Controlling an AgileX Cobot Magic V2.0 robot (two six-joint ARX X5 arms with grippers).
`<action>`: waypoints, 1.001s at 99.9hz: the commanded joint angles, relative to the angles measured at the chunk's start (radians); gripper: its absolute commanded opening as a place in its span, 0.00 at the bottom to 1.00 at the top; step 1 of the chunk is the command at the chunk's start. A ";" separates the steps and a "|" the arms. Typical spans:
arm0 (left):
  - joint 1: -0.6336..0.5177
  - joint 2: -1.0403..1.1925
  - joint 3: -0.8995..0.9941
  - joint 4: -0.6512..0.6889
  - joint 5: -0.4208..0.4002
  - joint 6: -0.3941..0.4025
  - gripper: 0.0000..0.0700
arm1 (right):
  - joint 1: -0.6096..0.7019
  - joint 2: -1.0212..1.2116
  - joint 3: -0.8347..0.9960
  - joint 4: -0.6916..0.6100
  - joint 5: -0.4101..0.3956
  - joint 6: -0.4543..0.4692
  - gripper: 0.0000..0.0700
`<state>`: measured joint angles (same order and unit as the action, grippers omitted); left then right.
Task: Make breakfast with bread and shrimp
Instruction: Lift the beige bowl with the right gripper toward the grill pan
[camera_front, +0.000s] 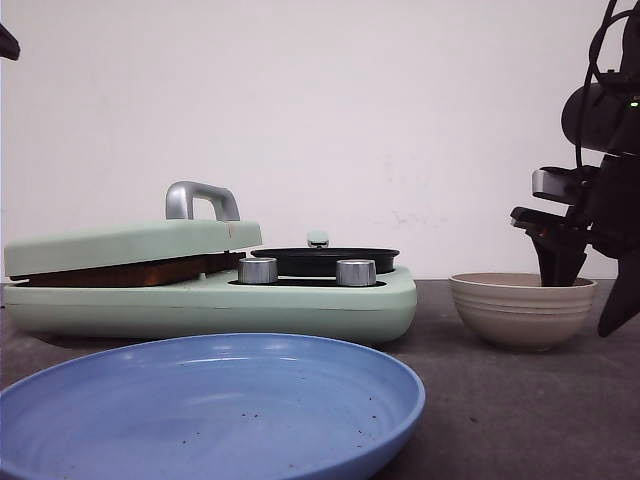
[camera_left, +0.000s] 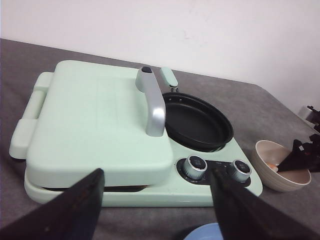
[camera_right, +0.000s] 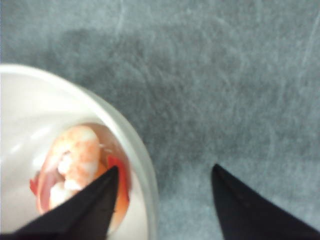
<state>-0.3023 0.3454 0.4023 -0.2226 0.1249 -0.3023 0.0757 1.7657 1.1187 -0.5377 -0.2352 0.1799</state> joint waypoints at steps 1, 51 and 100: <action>-0.003 0.000 0.007 0.005 -0.006 0.002 0.52 | 0.000 0.015 0.020 0.003 0.000 -0.008 0.42; -0.003 0.000 0.007 0.006 -0.006 0.002 0.52 | 0.005 0.023 0.020 0.002 -0.013 -0.009 0.00; -0.003 0.000 0.007 0.005 -0.006 0.001 0.52 | 0.005 -0.059 0.021 0.042 -0.089 -0.005 0.00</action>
<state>-0.3023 0.3454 0.4026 -0.2230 0.1249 -0.3023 0.0784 1.7298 1.1248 -0.5243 -0.2985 0.1795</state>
